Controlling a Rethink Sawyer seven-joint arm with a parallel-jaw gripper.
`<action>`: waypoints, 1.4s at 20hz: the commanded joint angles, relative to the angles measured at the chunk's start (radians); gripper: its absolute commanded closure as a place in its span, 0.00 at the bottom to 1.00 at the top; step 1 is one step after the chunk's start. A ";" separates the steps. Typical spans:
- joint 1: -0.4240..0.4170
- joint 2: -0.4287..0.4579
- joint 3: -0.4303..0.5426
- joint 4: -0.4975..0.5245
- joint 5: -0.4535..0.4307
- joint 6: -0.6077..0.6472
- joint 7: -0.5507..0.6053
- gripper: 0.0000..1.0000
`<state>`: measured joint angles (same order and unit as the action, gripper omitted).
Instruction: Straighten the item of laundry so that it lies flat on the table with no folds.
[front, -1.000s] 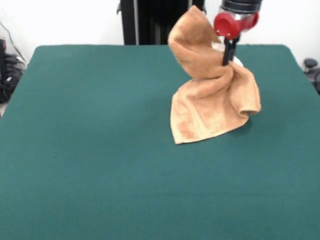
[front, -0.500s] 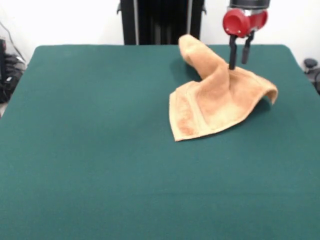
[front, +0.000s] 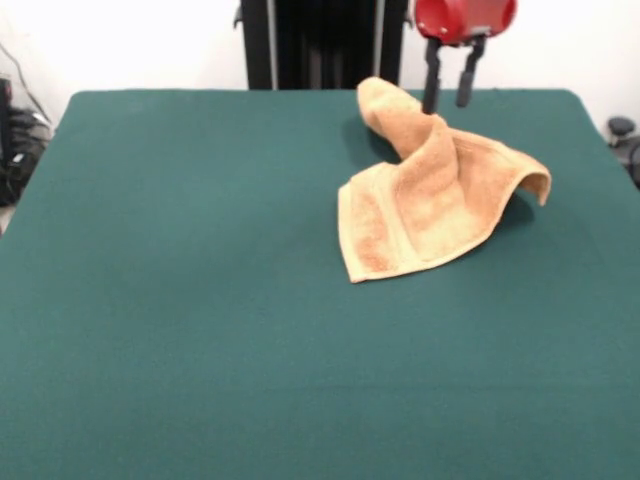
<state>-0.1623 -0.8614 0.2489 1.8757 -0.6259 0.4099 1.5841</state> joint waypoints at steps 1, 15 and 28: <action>-0.059 0.063 0.045 -0.002 0.013 0.069 0.002 0.00; -0.137 0.299 0.151 -0.221 -0.032 0.019 -0.082 0.00; -0.235 0.343 0.248 -0.199 -0.010 0.074 -0.134 0.00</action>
<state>-0.3792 -0.5626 0.3541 1.7099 -0.6338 0.4125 1.5841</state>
